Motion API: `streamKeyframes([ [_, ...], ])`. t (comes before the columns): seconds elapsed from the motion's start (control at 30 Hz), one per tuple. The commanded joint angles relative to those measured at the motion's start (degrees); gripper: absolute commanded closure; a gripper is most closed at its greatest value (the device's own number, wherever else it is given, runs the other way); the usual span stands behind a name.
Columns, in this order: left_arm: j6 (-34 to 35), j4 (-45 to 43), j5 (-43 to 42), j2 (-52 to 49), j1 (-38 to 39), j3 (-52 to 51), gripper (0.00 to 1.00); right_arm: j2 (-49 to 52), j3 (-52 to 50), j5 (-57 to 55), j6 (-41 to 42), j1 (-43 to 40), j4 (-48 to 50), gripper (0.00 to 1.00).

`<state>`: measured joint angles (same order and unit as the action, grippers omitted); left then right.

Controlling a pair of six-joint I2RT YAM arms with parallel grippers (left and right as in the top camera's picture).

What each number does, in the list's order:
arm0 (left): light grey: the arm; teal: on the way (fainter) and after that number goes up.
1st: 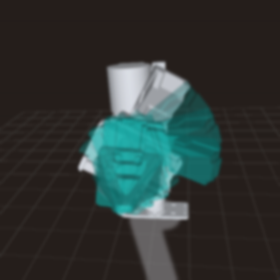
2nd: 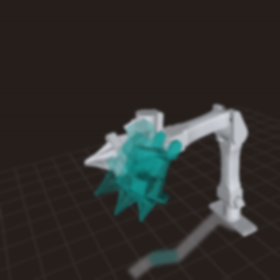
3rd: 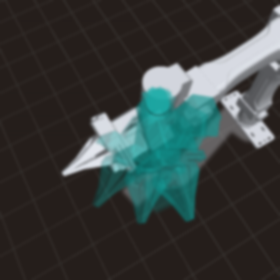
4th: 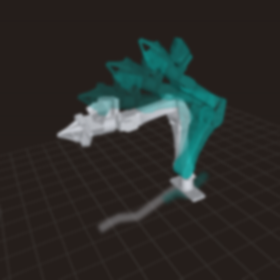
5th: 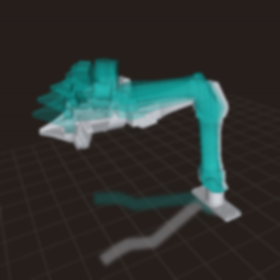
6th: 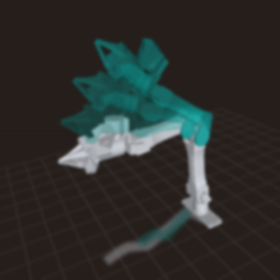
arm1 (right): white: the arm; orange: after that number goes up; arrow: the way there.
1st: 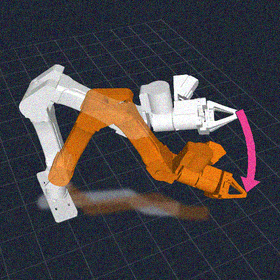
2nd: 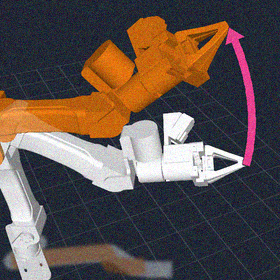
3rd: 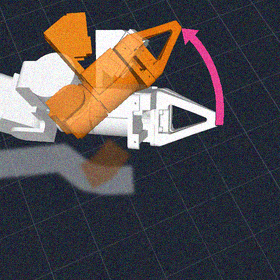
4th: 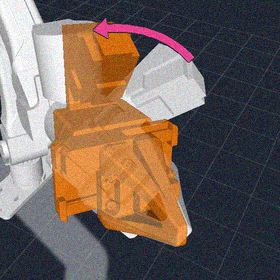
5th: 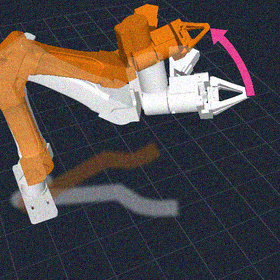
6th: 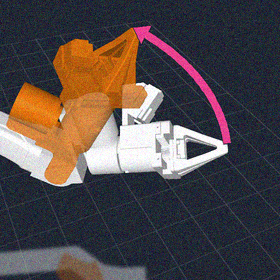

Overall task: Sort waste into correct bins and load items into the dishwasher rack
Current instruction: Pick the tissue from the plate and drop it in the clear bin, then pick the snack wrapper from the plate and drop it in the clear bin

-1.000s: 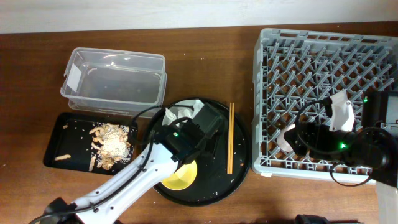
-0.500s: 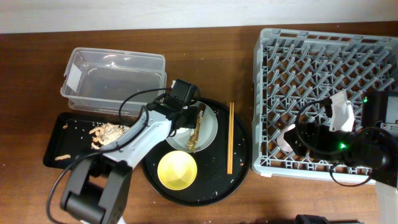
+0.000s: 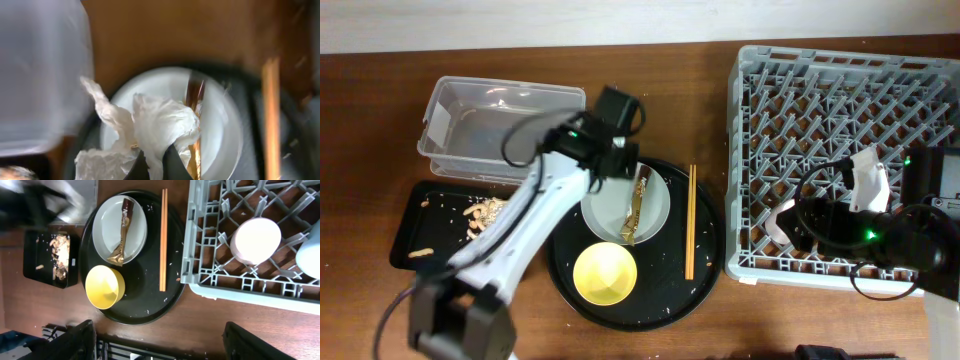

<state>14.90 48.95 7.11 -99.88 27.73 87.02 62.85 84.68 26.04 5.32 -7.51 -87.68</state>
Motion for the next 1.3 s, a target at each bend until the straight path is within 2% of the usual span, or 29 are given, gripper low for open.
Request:
streamKeyframes([
  [0.0, -1.8, -0.4, 13.7, 2.3, -3.3, 2.1, 1.0, -0.1, -0.2, 0.3, -0.6, 0.4, 0.0, 0.17],
  [0.07, -3.2, -3.9, 12.6, 0.8, -8.4, 1.9, 0.99, -0.1, -0.2, 0.3, -0.6, 0.4, 0.0, 0.17],
  [0.13, -4.3, -6.3, 10.4, -1.9, -12.5, 1.9, 0.83, -0.1, -0.2, 0.3, -0.6, 0.4, 0.0, 0.17],
  [0.17, -4.3, -7.3, 9.5, -3.1, -13.9, 1.9, 0.62, -0.1, -0.2, 0.3, -0.6, 0.4, 0.0, 0.17],
  [0.2, -4.4, -8.4, 9.1, -4.1, -15.3, 1.9, 0.28, -0.1, -0.2, 0.3, -0.6, 0.4, -0.1, 0.17],
  [0.27, -4.3, -9.1, 6.9, -4.3, -16.8, 2.1, 0.19, -0.1, -0.2, 0.3, -0.6, 0.4, -0.4, 0.17],
  [0.33, -4.4, -7.7, 0.6, -3.5, -17.1, 3.7, 0.16, -0.1, -0.2, 0.3, -0.7, 0.4, -0.9, 0.17],
  [0.4, -4.4, -3.3, -8.4, -2.4, -16.0, 5.5, 0.19, -0.1, -0.2, 0.3, -1.6, 0.4, -1.1, 0.17],
  [0.47, -4.5, 2.7, -15.3, -1.7, -12.8, 5.5, 0.27, -0.1, -0.2, 0.3, -2.0, 0.4, -1.1, 0.17],
  [0.6, -6.9, 6.5, -13.4, -3.4, -3.1, 1.6, 0.27, -0.1, -0.2, 0.2, -2.0, 0.4, -1.1, 0.17],
  [0.77, -6.9, 2.0, -9.9, -8.0, 4.3, -6.5, 0.29, -0.1, -0.2, 0.2, -1.9, 0.4, -1.1, 0.16],
  [0.87, -6.9, -1.6, -9.2, -11.2, 4.9, -8.4, 0.39, -0.1, -0.2, 0.3, -1.9, 0.4, -1.1, 0.16],
  [0.93, -6.9, -3.0, -9.2, -13.6, 4.9, -8.4, 0.52, -0.1, -0.2, 0.3, -1.9, 0.4, -1.2, 0.16],
  [1.0, -7.0, -3.6, -9.2, -15.0, 4.9, -8.4, 0.69, -0.1, -0.2, 0.3, -2.0, 0.4, -1.5, 0.16],
  [1.03, -7.6, -3.4, -9.2, -15.0, 4.8, -8.3, 0.89, -0.1, -0.2, 0.3, -2.0, 0.4, -1.5, 0.17],
  [1.07, -7.7, -2.2, -9.2, -14.6, 4.7, -7.6, 1.0, -0.1, -0.2, 0.3, -2.0, 0.4, -1.5, 0.16],
  [1.17, -7.6, 5.3, -8.7, -12.2, 4.1, -0.9, 1.0, -0.1, -0.2, 0.2, -2.0, 0.4, -1.4, 0.16],
  [1.27, -6.8, 12.4, -2.6, -8.3, 1.2, 7.3, 1.0, -0.1, -0.2, 0.3, -1.9, 0.4, -1.5, 0.16],
])
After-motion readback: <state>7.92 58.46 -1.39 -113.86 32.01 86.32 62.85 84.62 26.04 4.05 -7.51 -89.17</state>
